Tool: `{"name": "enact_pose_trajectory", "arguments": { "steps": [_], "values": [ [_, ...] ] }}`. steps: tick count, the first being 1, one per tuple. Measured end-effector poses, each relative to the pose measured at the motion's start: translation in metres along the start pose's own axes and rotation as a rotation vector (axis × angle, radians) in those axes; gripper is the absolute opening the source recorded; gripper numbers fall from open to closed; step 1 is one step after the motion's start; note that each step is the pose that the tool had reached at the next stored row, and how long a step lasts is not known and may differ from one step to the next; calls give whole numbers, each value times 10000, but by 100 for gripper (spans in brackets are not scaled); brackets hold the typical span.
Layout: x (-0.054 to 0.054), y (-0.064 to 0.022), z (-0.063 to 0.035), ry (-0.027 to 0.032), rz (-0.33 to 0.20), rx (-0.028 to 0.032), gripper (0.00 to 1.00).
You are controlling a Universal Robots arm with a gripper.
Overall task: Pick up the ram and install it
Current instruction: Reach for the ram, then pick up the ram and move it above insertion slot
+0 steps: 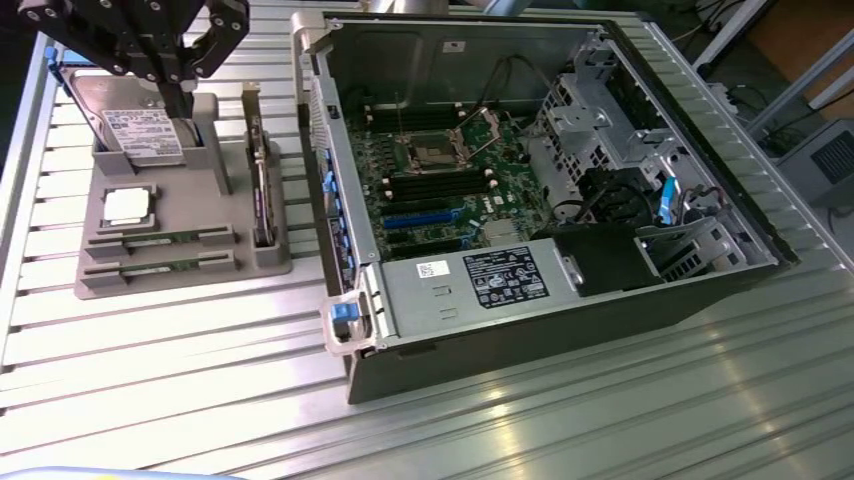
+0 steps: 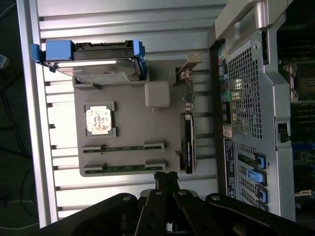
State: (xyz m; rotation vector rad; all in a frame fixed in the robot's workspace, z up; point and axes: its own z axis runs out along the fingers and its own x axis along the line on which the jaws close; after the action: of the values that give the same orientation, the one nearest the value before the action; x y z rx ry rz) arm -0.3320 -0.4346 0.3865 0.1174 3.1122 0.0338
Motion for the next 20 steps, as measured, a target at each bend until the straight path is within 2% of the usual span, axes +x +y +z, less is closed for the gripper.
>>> {"name": "enact_pose_trajectory", "arguments": {
  "steps": [3,15,18,20],
  "values": [
    [-1,-23,0,-1,0,14,10],
    [-2,-24,0,0,-40,14,10],
    [-2,-23,0,5,-276,8,10],
    [-2,-24,0,15,-758,-6,10]
  ]
}}
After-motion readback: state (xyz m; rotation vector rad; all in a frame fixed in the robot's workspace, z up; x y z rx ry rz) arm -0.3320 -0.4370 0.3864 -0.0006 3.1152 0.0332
